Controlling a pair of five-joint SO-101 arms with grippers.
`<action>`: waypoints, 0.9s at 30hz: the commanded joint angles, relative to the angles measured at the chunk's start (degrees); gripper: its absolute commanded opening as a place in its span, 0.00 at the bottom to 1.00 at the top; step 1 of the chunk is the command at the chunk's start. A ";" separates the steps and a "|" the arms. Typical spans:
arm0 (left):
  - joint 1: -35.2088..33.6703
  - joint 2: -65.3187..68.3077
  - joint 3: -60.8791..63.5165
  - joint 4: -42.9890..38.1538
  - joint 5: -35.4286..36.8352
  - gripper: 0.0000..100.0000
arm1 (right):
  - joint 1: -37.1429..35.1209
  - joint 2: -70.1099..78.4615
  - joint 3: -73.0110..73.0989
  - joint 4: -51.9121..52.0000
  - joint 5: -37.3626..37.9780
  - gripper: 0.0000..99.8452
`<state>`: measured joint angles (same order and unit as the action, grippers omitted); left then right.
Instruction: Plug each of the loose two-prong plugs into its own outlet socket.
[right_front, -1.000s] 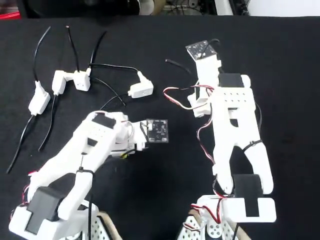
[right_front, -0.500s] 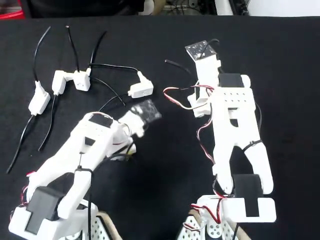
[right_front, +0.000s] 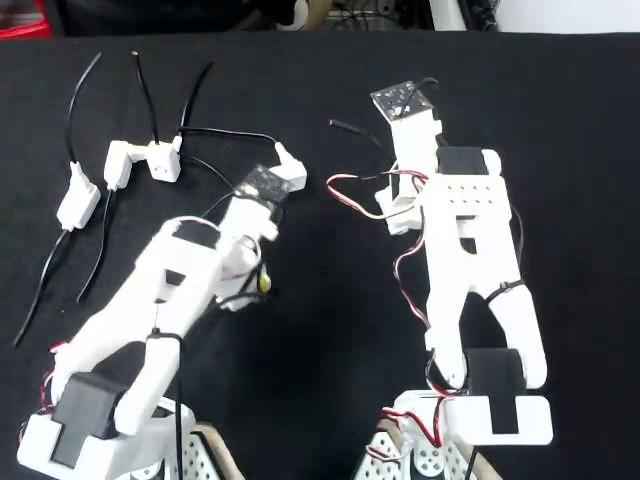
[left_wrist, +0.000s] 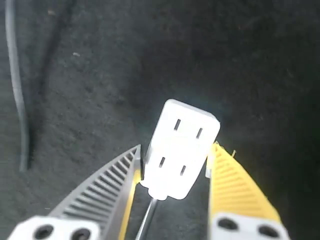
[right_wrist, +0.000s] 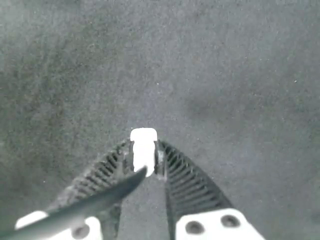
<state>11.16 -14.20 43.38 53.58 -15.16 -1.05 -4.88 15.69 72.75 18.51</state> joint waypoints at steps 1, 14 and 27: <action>-4.79 -1.05 -6.46 4.48 0.35 0.26 | -2.29 -0.66 -1.71 -0.44 0.44 0.01; -8.75 -3.16 -11.74 16.62 -6.42 0.35 | -3.87 -0.66 -1.54 0.35 0.44 0.01; -35.56 -43.25 15.60 8.35 -6.33 0.35 | -21.63 -12.09 19.30 -17.14 -9.85 0.01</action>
<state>-18.81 -50.68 50.15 67.56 -21.32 -16.00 -9.10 25.10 67.82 14.37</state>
